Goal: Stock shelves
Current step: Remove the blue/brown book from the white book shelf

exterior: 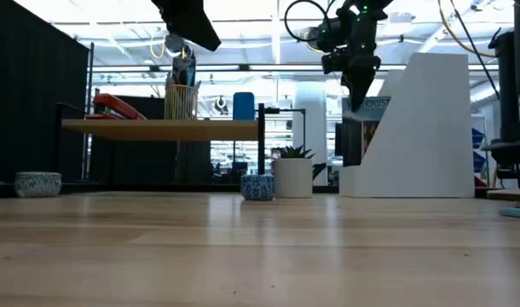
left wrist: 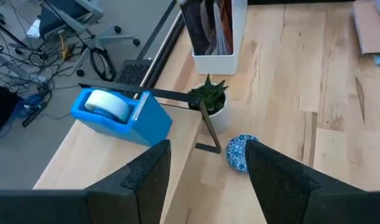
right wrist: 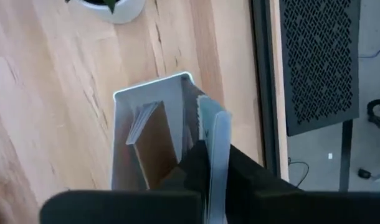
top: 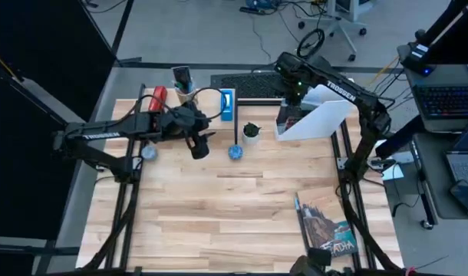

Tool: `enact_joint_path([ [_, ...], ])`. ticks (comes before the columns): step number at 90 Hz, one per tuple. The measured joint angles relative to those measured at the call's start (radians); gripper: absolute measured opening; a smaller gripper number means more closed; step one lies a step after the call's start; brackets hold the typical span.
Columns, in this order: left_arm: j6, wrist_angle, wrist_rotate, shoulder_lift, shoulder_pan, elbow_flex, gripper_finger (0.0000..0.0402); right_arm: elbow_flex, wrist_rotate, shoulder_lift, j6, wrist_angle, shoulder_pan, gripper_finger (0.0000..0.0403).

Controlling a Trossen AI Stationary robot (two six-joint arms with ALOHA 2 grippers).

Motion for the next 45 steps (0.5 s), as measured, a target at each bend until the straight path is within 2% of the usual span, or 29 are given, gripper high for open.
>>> enact_joint_path([
  [20,0.0,0.0,0.0,0.0,0.0,0.0,0.0194,0.019,0.094,-0.027,0.005,-0.024,0.037,0.0009],
  [45,0.001,0.002,0.0,0.0,0.0,0.0,0.0194,0.215,0.104,-0.031,0.044,-0.112,0.079,0.0007],
])
